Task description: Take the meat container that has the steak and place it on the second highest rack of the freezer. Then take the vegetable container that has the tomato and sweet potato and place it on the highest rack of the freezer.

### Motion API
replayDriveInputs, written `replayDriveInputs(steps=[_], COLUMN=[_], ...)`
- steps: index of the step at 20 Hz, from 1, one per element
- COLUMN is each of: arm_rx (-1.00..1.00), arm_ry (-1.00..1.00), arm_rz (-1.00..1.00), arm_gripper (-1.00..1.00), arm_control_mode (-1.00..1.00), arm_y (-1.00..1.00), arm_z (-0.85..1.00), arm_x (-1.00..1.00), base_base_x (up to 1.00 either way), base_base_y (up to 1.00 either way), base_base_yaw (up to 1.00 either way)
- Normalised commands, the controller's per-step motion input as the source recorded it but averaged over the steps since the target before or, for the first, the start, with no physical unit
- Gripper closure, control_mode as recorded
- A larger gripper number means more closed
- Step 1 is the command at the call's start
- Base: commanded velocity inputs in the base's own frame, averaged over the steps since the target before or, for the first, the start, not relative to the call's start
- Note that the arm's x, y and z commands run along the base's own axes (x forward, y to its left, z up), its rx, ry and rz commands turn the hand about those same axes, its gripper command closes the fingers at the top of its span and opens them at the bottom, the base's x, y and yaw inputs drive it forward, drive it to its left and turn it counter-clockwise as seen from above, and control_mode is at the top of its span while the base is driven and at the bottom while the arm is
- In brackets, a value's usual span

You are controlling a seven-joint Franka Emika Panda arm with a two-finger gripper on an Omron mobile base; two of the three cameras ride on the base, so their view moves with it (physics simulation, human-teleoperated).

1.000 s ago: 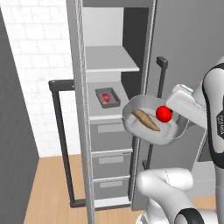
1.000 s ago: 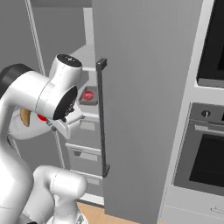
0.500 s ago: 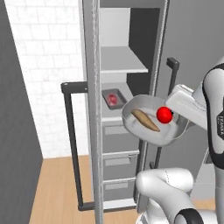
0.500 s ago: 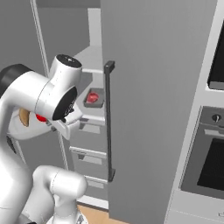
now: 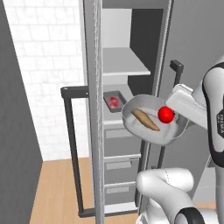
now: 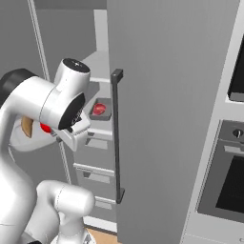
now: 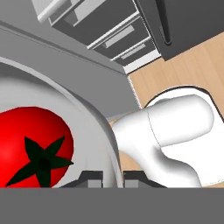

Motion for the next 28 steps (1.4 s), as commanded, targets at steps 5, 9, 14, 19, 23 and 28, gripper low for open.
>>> replayDriveInputs(steps=[5, 9, 14, 19, 23, 28], arm_rx=[0.00, -0.06, -0.09, 0.02, 0.07, 0.03], arm_ry=[0.00, -0.01, 0.00, 0.00, 0.00, -0.09], arm_rz=[0.00, -0.08, -0.32, -0.41, -0.42, -0.38], arm_gripper=[1.00, 1.00, 1.00, 1.00, 1.00, 1.00], arm_control_mode=[1.00, -1.00, -1.00, -1.00, -1.00, -1.00], arm_y=[0.00, 0.01, 0.09, 0.18, 0.35, 0.30], arm_z=[0.00, 0.01, 0.13, 0.29, 0.36, 0.38], arm_x=[0.00, 0.05, 0.52, 0.77, 0.94, 0.79], base_base_x=[0.23, 0.07, 0.00, 0.00, 0.00, 0.00], base_base_y=[0.00, 0.00, 0.00, 0.00, 0.00, 0.00], base_base_yaw=[-0.02, -0.04, 0.00, 0.00, 0.00, 0.00])
